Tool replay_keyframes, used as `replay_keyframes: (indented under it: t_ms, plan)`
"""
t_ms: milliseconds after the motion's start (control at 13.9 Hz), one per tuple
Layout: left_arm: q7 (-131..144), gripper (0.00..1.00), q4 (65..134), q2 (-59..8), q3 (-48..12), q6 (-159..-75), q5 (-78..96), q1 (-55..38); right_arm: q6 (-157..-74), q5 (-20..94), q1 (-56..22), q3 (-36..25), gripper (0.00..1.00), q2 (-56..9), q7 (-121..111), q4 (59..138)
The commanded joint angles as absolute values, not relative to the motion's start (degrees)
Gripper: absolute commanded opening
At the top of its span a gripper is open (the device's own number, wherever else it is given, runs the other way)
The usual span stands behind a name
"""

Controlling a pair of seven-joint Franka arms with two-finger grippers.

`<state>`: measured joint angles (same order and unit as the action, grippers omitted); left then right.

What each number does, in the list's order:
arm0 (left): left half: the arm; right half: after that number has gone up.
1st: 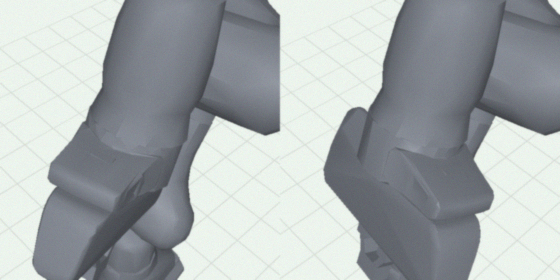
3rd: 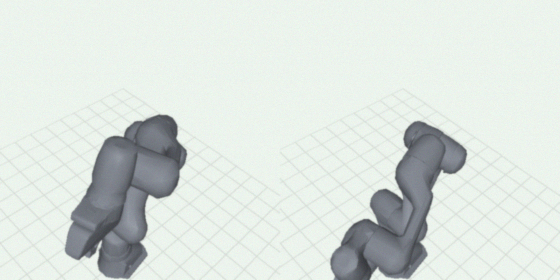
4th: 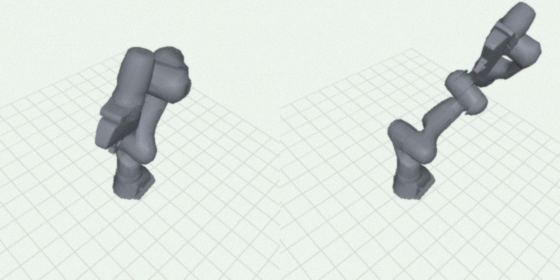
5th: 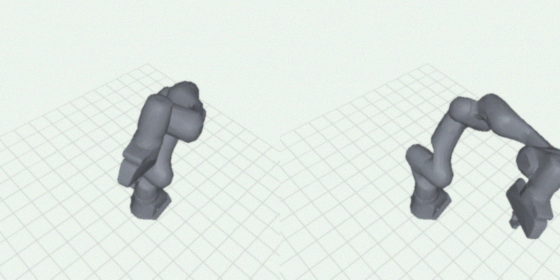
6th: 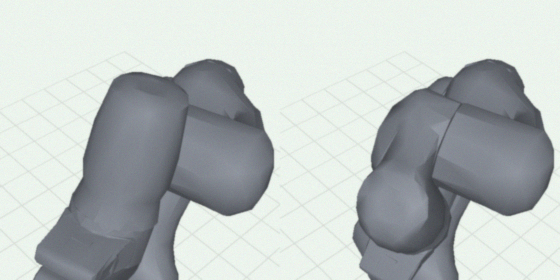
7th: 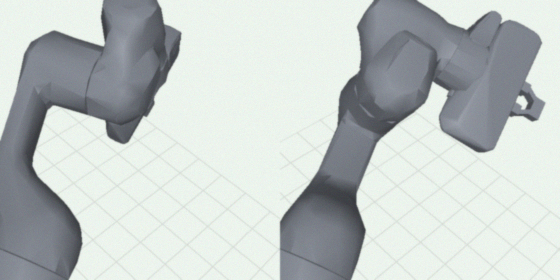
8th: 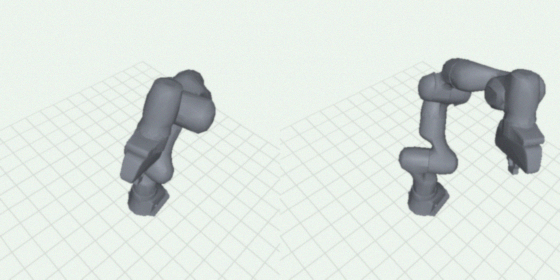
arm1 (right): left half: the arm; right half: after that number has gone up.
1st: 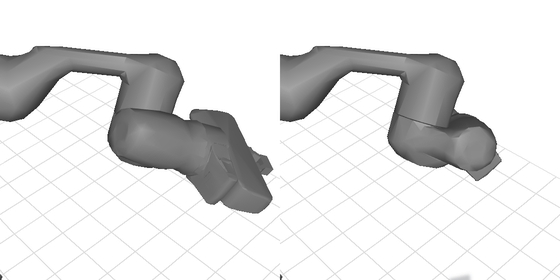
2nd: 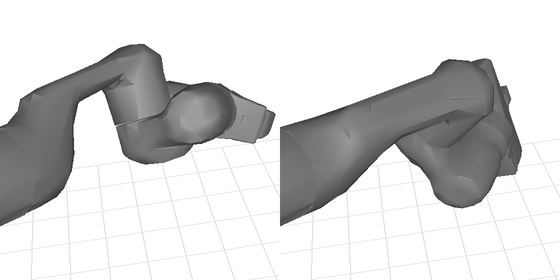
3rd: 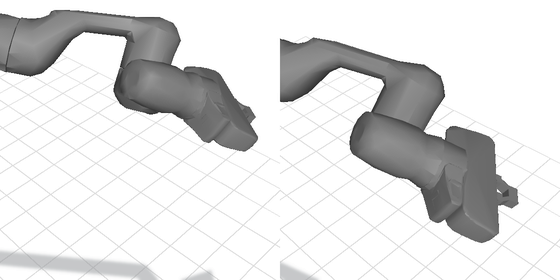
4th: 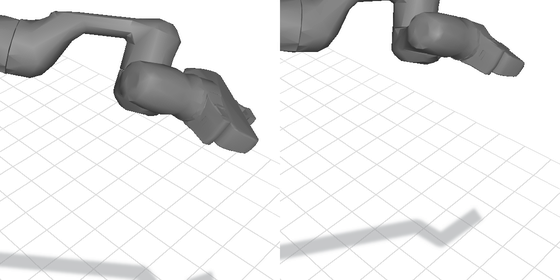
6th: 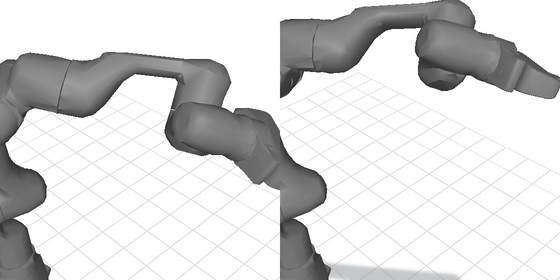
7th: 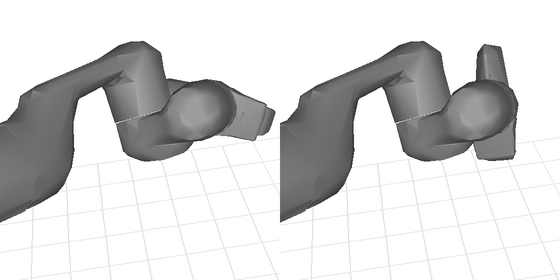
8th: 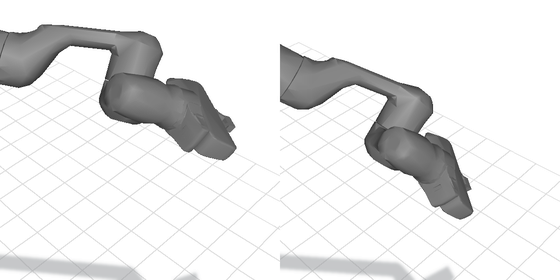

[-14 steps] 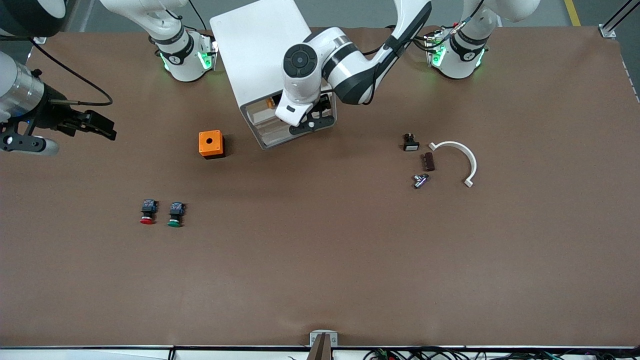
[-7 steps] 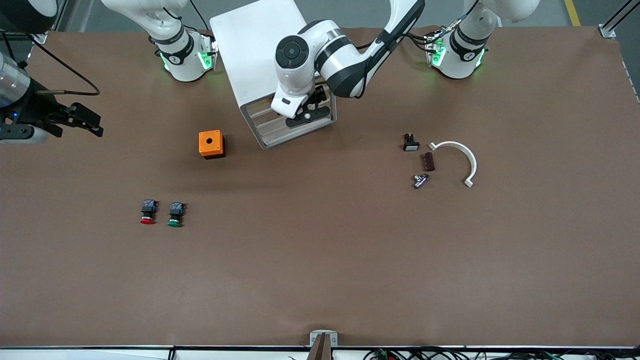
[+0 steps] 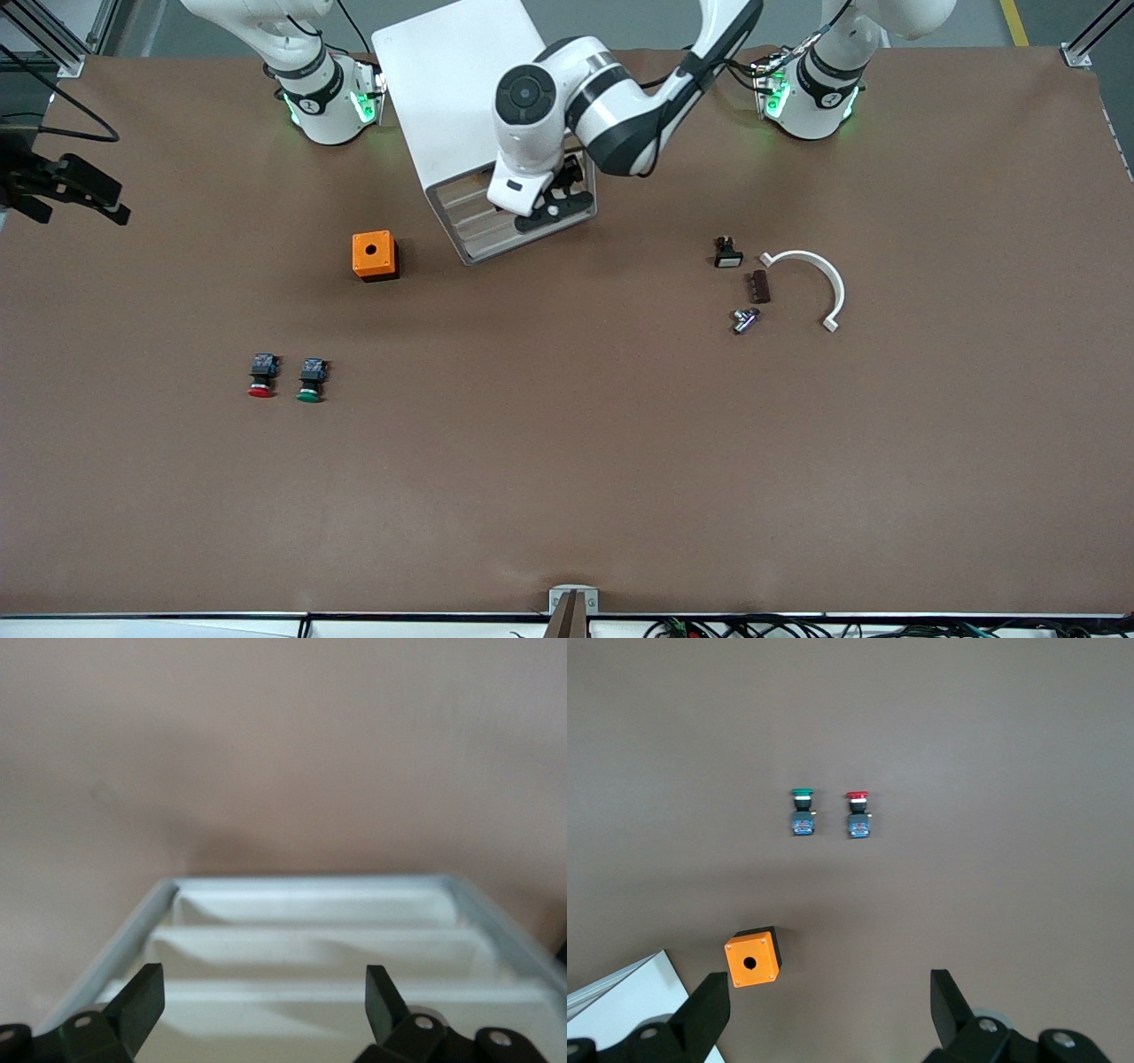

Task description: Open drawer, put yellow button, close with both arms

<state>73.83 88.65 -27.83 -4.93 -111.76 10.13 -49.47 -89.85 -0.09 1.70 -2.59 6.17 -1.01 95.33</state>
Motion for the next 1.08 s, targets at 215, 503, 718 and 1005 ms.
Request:
replay_keyframes:
  t_ms: [215, 503, 718, 1005]
  plan:
    - [73.7, 1.0, 85.6, -22.9, -5.1, -107.4, 1.8, -33.8, -88.8, 0.1, 3.4, -1.4, 1.0, 4.2, -1.8, 92.7]
    - [62.6, 1.0, 85.8, -17.8, -5.2, -102.3, -4.3, -25.1, -88.9, 0.1, 2.8, -1.3, 1.0, 3.4, -1.8, 92.6]
    - [48.3, 1.0, 86.4, -12.9, -5.4, -99.6, -4.0, -18.1, -88.9, 0.1, 2.8, -1.1, 1.0, 3.4, -1.8, 91.8]
    - [32.4, 1.0, 86.7, -7.0, -5.7, -93.6, -2.8, -10.0, -88.9, 0.1, 2.8, -1.1, 1.0, 3.3, -1.9, 90.3]
